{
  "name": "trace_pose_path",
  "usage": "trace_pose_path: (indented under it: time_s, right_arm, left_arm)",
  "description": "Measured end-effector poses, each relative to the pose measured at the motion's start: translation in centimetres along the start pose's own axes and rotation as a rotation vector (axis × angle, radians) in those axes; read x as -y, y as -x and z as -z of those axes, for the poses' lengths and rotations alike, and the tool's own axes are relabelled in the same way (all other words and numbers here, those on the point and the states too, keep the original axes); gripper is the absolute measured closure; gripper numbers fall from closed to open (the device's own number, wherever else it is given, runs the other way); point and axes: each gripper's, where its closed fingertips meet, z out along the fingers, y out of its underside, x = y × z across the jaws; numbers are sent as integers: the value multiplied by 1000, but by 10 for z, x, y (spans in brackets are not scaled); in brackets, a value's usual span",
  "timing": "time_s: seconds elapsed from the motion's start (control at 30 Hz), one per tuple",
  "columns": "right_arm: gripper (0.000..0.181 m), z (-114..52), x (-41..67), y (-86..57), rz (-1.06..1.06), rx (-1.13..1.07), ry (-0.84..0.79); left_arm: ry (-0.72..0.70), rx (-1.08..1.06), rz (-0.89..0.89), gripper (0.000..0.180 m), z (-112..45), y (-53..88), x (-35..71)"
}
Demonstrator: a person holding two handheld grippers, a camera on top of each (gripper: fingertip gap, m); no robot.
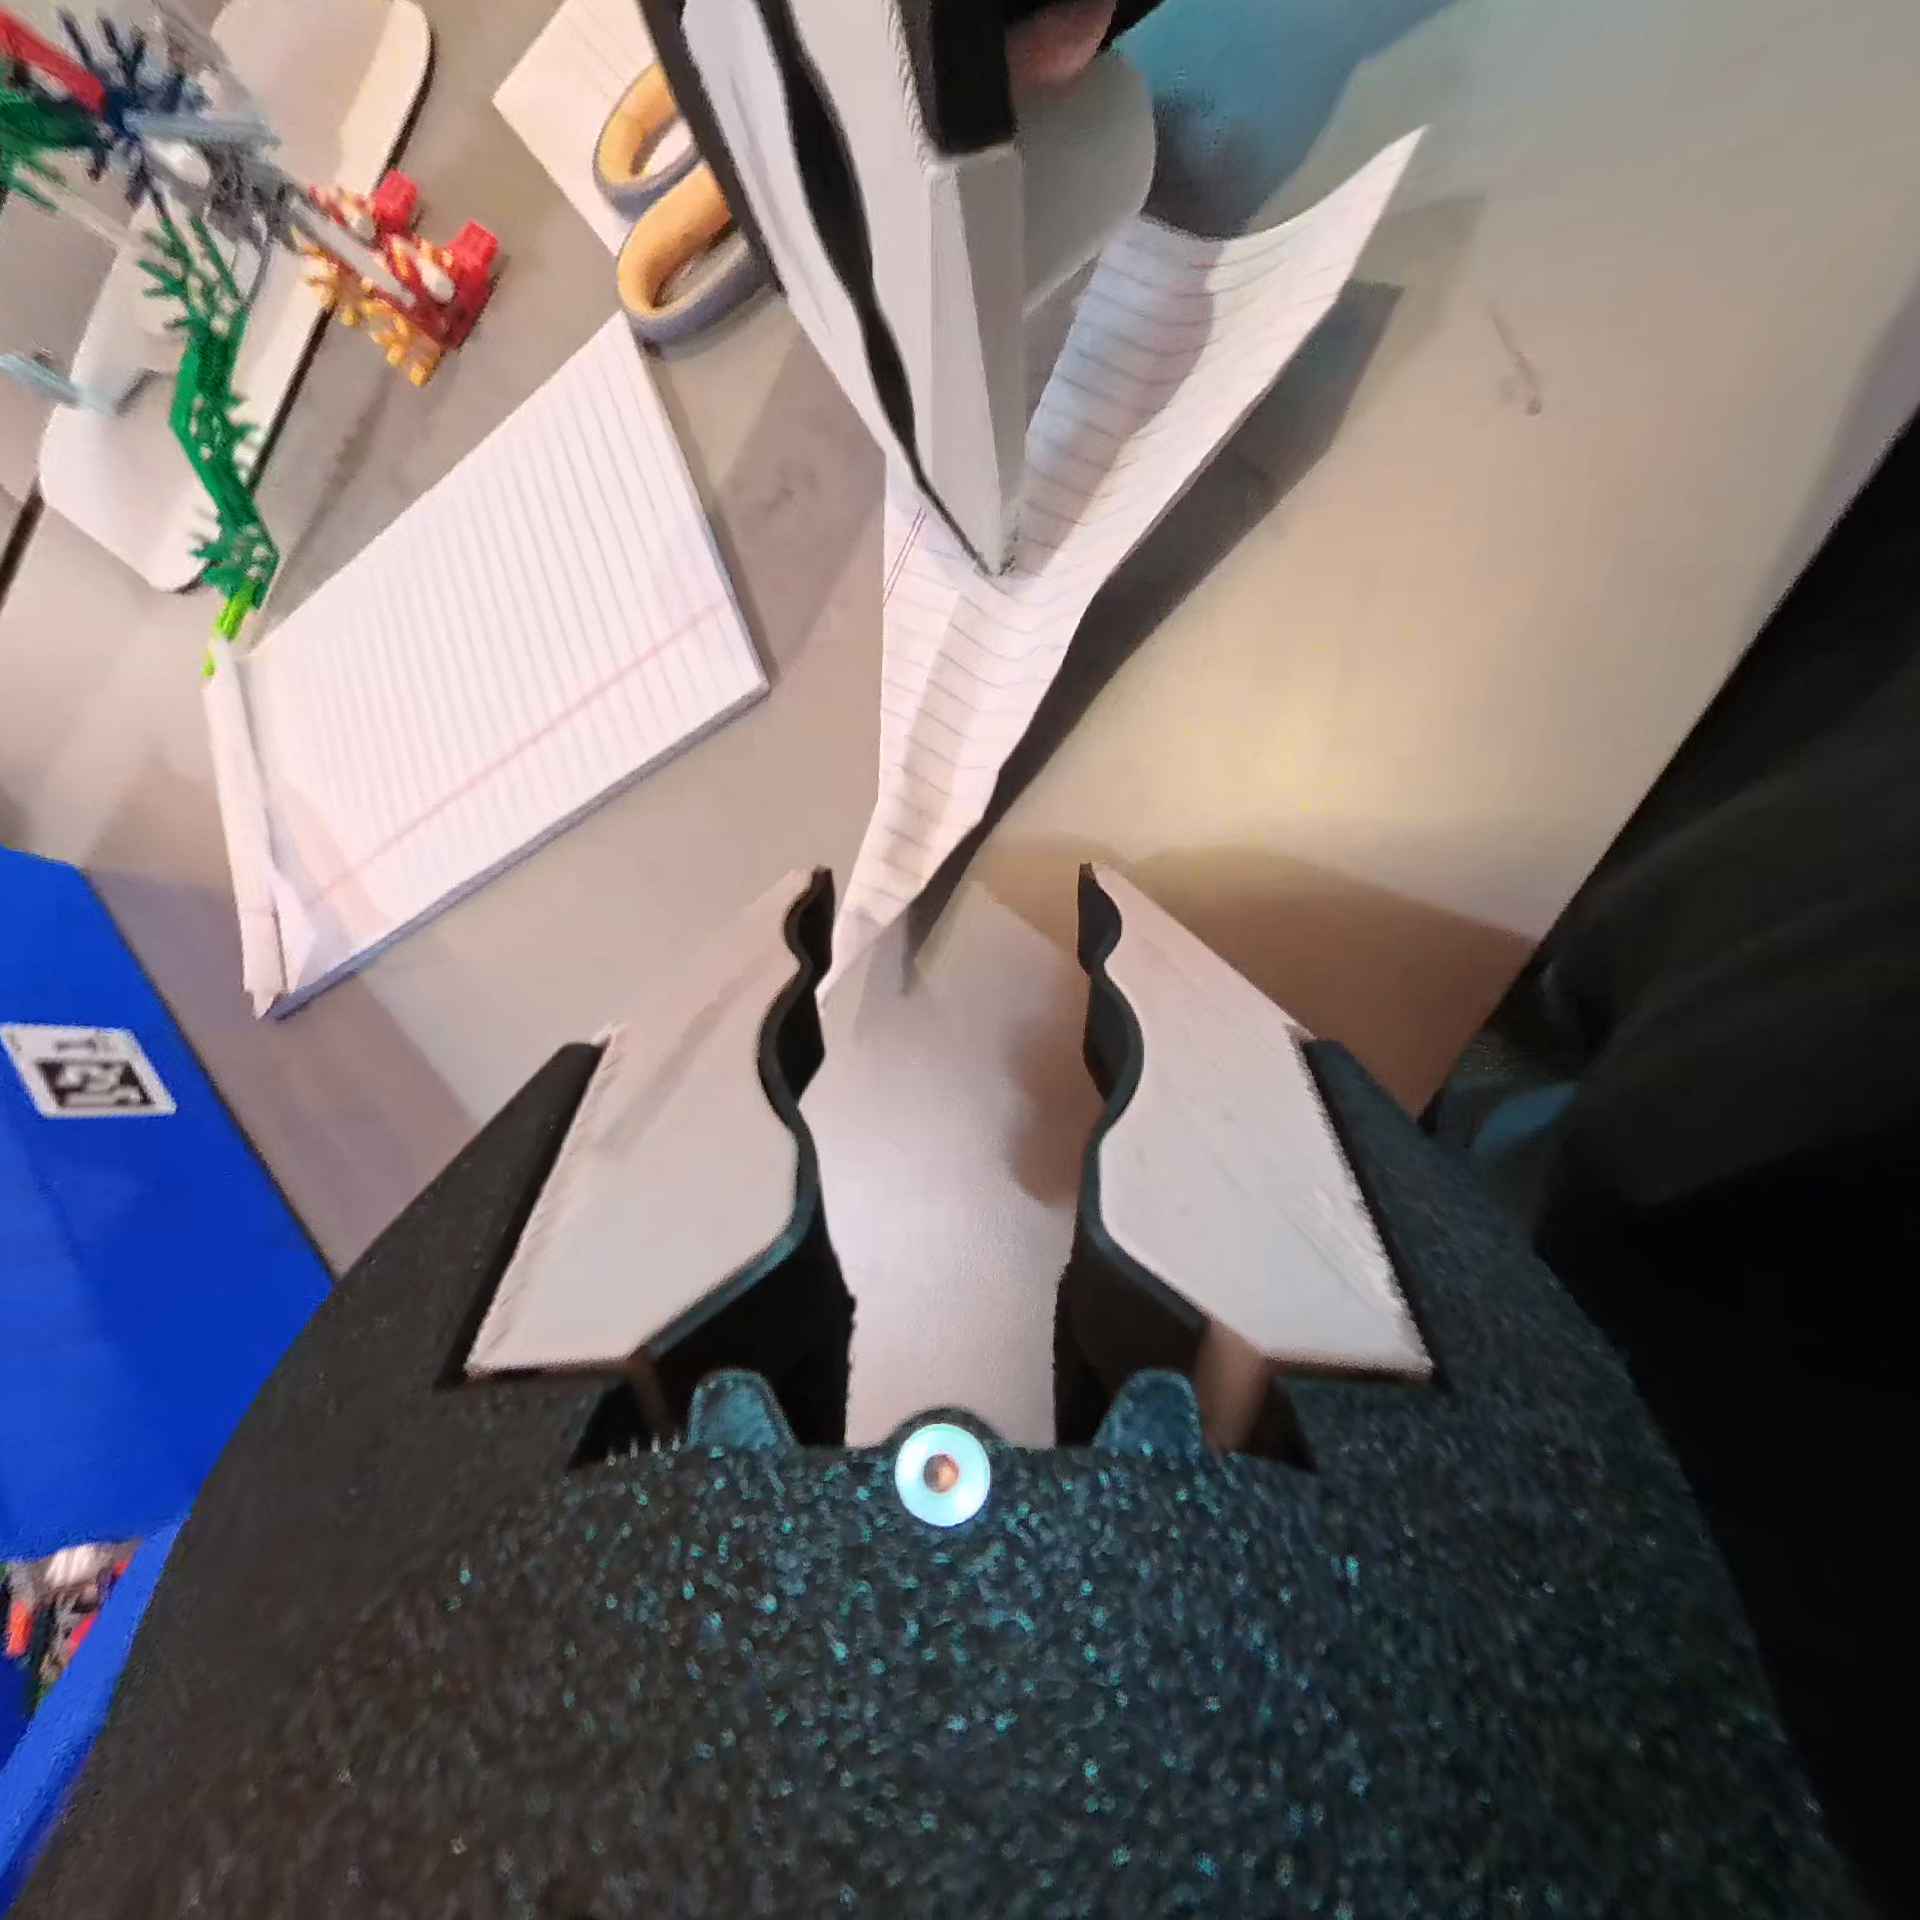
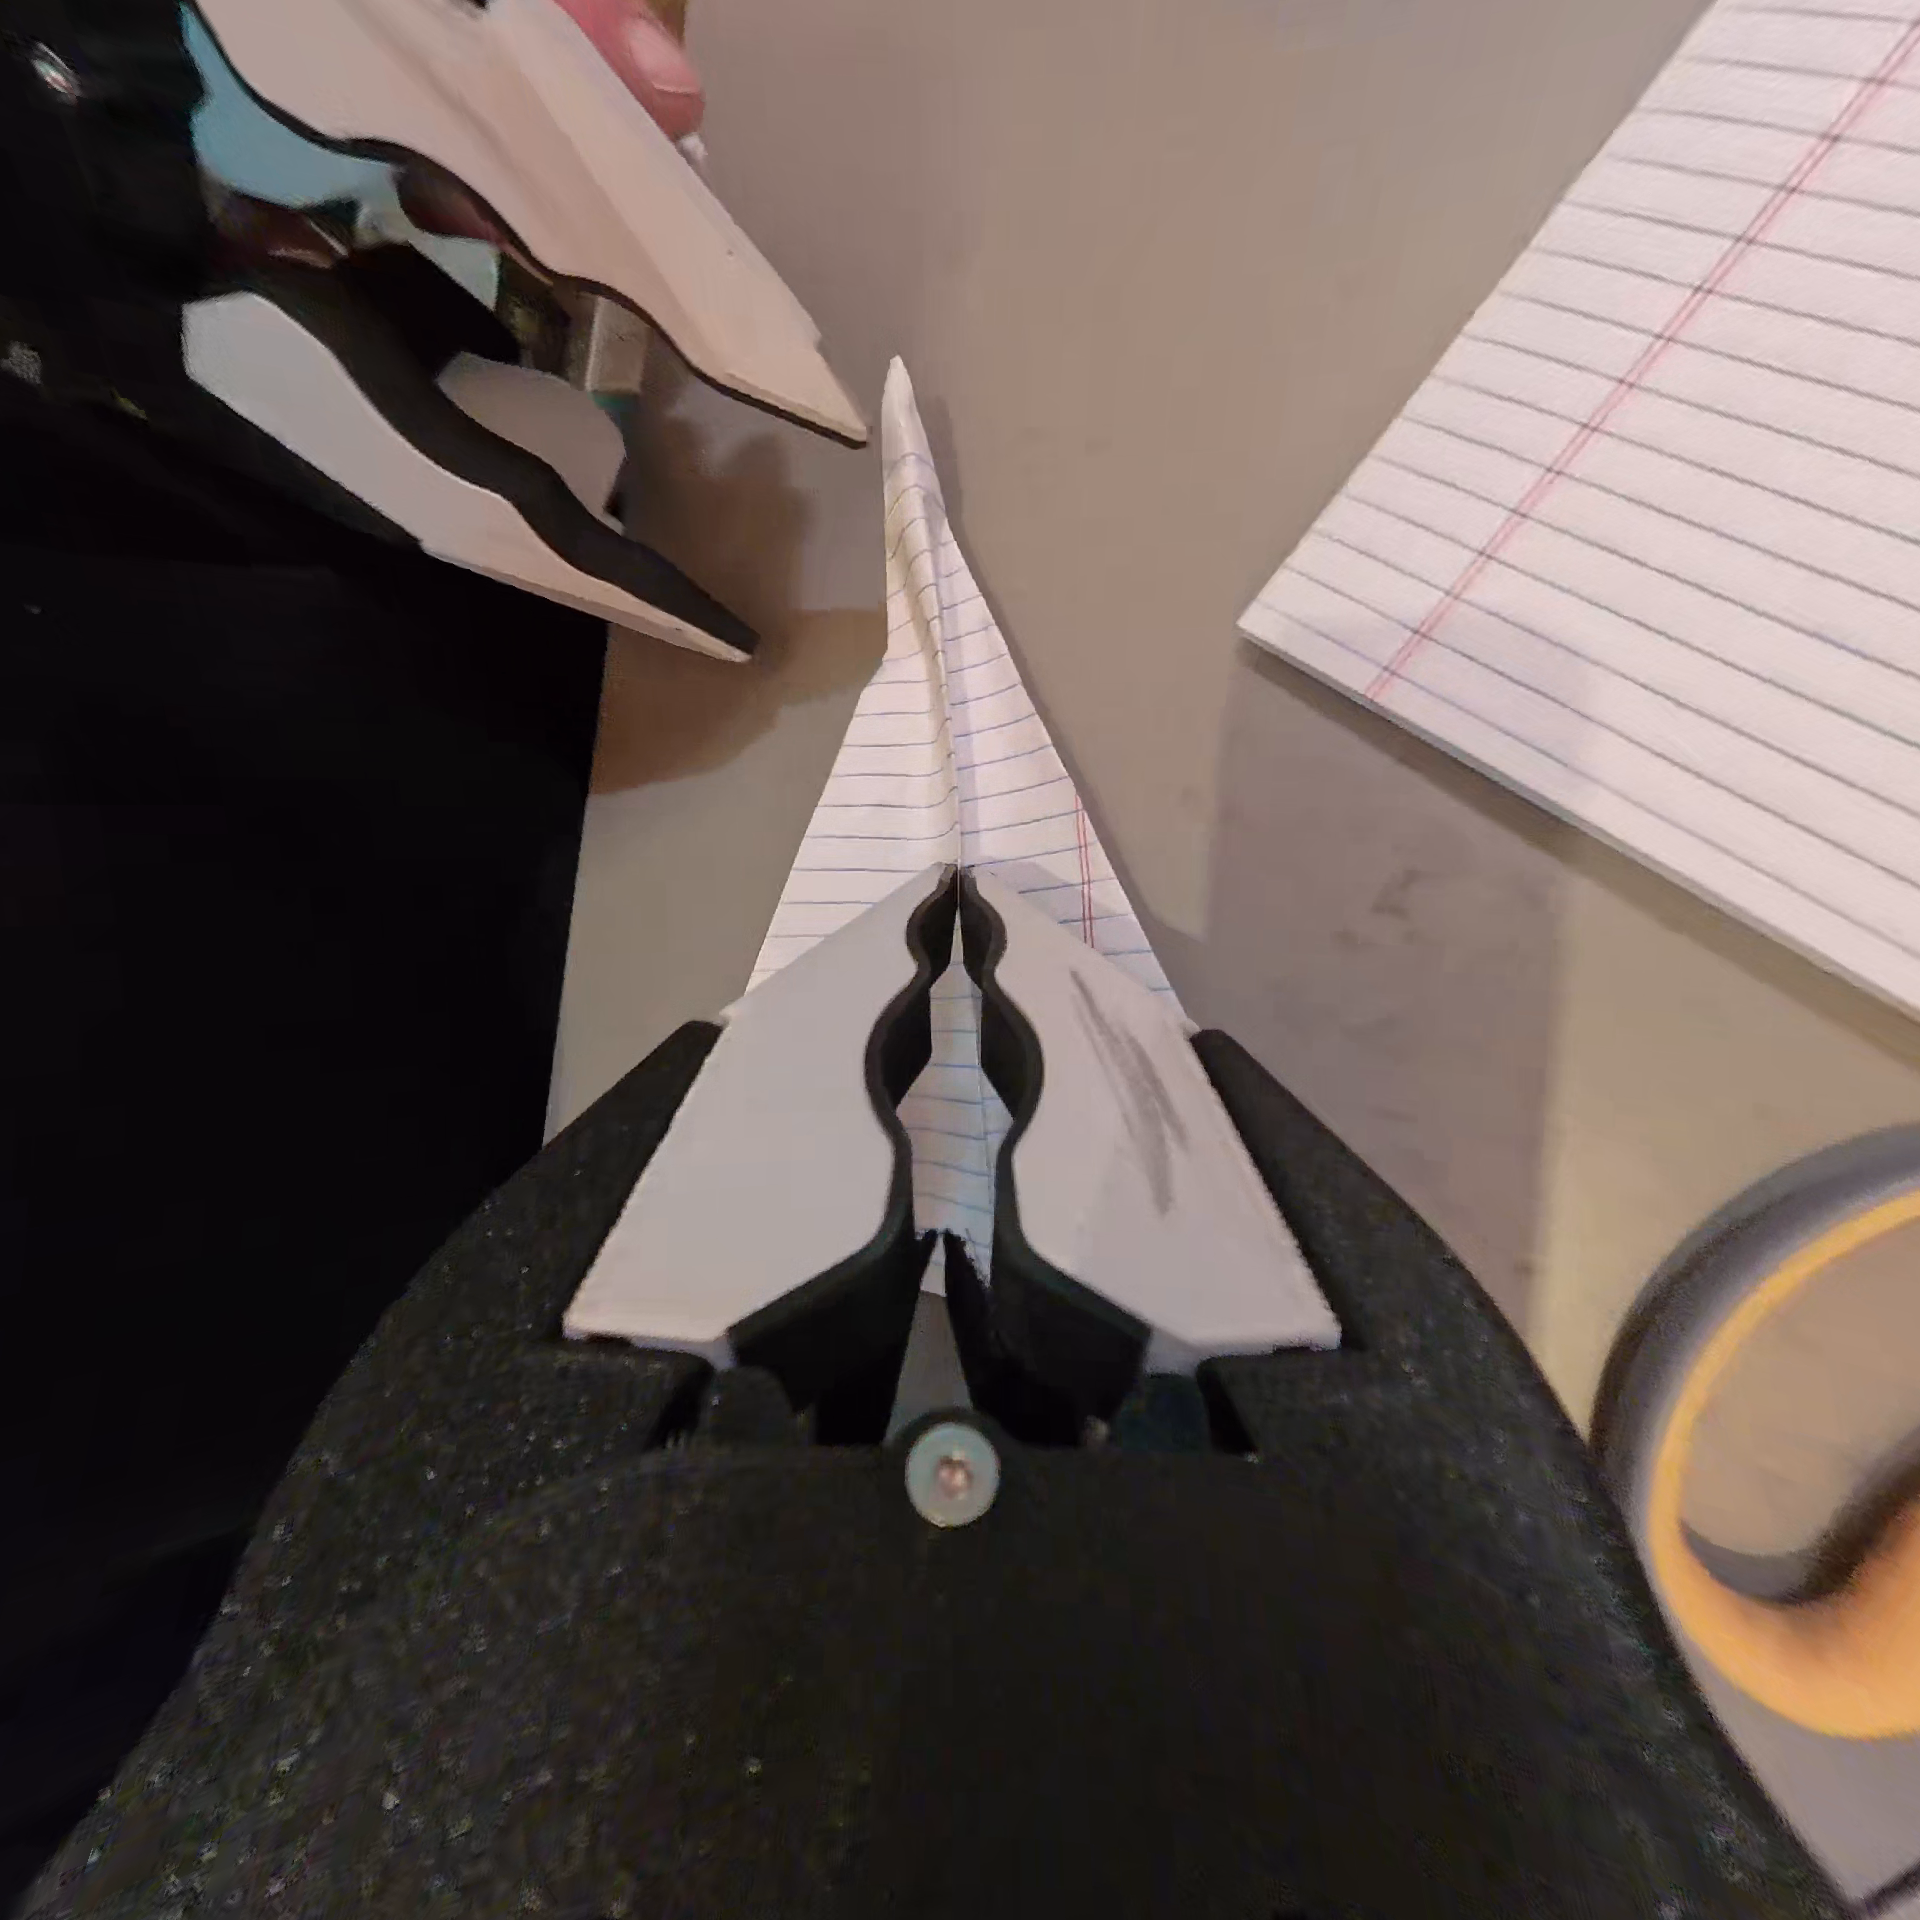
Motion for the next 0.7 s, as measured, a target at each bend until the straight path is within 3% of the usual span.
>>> trace_pose_path:
  time_s: [0.17, 0.33, 0.43, 0.7]
  right_arm:
    - [181, 1, 1, -1, 209, -139, 36]
    - [181, -2, 0, 5, 392, -251, 66]
    - [181, -5, -1, 7, 391, -264, 52]
    - [181, -4, 0, 3, 370, -288, 10]
  left_arm:
    - [-30, -44, 65, 148, -2, 5, 9]
    - [30, -110, 50, 162, -15, -1, 4]
    - [49, -130, 37, 173, -19, -7, 0]
    - [39, -173, 88, 176, -21, -9, -2]
